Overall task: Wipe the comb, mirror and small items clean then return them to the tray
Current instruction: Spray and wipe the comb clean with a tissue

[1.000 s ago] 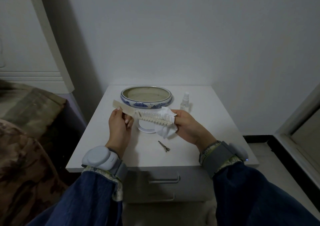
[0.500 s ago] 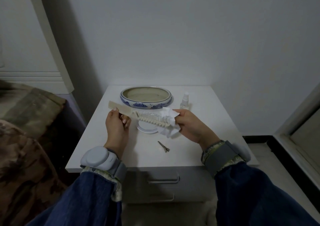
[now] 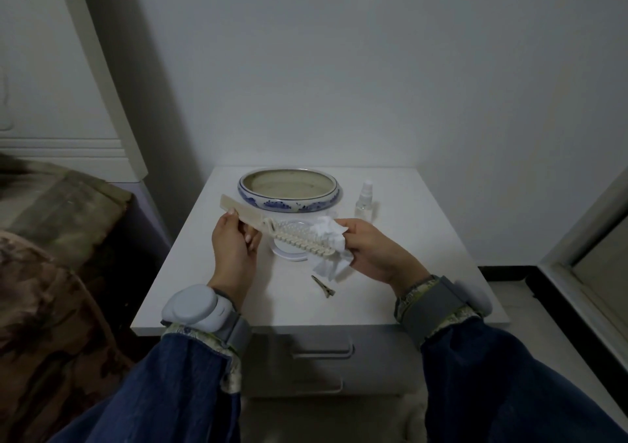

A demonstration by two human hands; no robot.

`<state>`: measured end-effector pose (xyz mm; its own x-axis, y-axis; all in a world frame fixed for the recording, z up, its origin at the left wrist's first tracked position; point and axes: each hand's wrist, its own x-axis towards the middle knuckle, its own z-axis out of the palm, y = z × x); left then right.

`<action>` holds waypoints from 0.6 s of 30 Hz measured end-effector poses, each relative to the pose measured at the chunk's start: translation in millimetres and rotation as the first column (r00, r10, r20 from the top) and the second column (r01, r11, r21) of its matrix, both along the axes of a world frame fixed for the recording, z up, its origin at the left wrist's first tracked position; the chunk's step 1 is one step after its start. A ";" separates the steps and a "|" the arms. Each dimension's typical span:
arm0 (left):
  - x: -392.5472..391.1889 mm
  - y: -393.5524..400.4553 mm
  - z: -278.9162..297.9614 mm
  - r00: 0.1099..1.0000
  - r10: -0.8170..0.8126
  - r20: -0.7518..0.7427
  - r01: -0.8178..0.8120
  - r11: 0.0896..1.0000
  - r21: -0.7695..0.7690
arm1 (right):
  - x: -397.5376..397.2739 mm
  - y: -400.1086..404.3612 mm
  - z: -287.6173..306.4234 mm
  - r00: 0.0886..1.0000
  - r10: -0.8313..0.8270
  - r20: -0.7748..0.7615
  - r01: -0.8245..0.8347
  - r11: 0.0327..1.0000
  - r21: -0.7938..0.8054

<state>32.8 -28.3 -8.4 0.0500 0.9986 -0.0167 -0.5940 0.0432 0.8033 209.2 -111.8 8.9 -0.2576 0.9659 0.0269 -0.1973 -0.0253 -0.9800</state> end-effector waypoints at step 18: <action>-1.6 2.2 4.1 0.992 0.093 0.081 -0.088 0.994 -0.058 | 12.6 1.6 0.9 0.972 -0.235 -0.003 0.235 0.971 0.047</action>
